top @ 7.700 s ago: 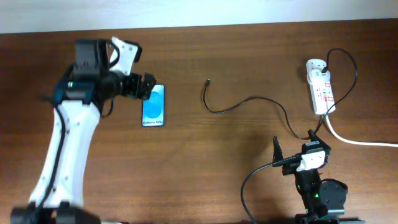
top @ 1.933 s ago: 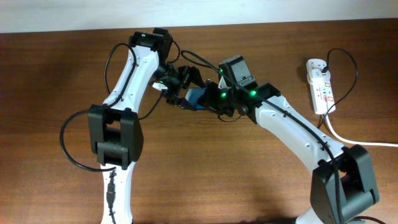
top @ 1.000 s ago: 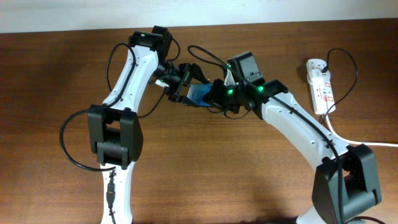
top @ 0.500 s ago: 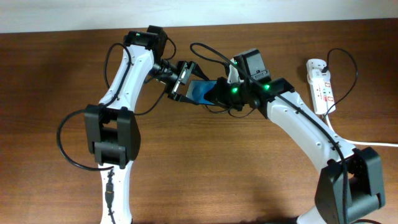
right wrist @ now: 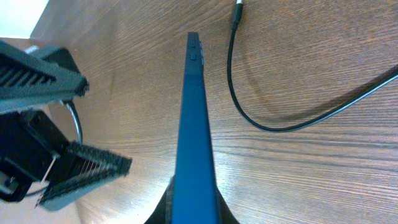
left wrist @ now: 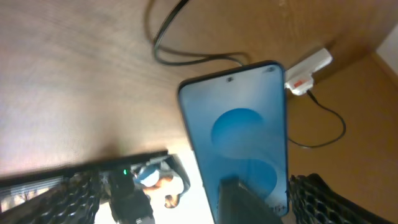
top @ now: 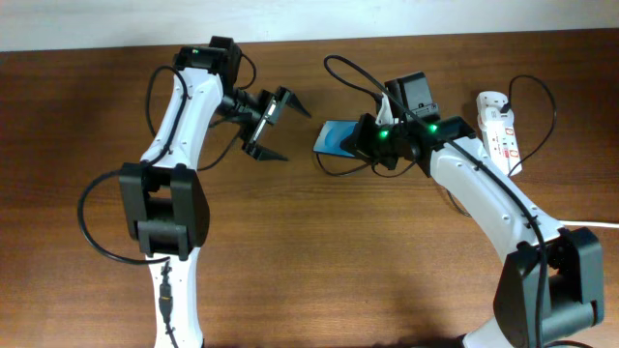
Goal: Plug charger to phone and switch on socket
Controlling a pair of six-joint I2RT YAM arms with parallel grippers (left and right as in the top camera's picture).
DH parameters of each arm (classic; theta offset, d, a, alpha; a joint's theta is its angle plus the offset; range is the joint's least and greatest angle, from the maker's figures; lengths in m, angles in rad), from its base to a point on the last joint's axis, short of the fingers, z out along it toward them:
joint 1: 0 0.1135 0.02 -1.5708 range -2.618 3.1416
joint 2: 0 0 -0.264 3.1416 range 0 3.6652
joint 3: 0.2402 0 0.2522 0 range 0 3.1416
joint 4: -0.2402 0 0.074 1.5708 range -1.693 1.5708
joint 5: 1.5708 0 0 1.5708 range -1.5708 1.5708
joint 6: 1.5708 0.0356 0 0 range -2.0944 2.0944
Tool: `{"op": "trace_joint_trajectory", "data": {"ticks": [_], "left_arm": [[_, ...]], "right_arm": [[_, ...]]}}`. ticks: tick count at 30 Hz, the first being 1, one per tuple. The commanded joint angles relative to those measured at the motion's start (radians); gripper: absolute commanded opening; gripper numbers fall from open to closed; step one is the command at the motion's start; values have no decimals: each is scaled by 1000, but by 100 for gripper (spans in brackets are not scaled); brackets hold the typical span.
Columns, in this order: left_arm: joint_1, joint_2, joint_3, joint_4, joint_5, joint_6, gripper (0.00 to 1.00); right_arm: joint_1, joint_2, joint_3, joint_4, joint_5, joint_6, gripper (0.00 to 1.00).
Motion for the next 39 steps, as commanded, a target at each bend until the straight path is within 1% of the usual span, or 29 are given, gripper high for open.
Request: {"op": "trace_joint_trajectory", "data": {"ticks": [1,2,3,4,6,8,10,11,12,13,15,16,18,24,28,29,30,31,32,33,39], "left_arm": [[-3,-9,20,121,130,234,98],[-1,-9,20,190,220,317,96],[0,-9,20,272,349,412,96],[2,-9,20,336,427,427,95],[4,-9,20,417,498,426,96],[8,-9,20,428,502,426,98],[8,-9,20,429,493,426,91],[8,-9,20,429,468,426,97],[8,-9,20,429,457,426,99],[8,-9,20,429,455,423,99],[8,-9,20,429,429,422,100],[8,-9,20,429,423,407,100],[8,-9,20,439,392,350,100],[8,-9,20,525,377,187,98],[8,-9,20,531,378,84,96],[8,-9,20,531,381,50,91],[8,-9,20,531,381,14,83],[7,-9,20,531,377,-14,72],[5,-9,20,534,377,-37,65],[3,-9,20,534,377,-55,61],[-2,-9,20,534,385,-58,54]], "right_arm": [[-26,-27,7,35,-65,3,4],[-40,-33,7,60,-97,3,4],[-58,-46,7,109,-119,21,4],[-69,-61,7,155,-119,64,4],[-79,-94,7,265,-99,152,4],[-79,-115,7,336,-18,252,4],[-79,-116,7,344,72,360,4],[-78,-116,7,344,99,413,4],[-77,-116,7,346,114,462,4],[-64,-116,7,351,131,548,4],[-44,-116,7,367,148,660,4],[-32,-116,7,373,171,701,4],[4,-114,7,381,231,719,4],[151,-114,7,373,426,825,4],[193,-114,7,373,480,827,4],[199,-114,7,373,487,827,4],[204,-114,7,373,497,827,4],[206,-114,7,373,499,827,4],[209,-114,7,373,500,827,4],[211,-114,7,373,500,827,4],[243,-103,7,390,511,846,4]]}}
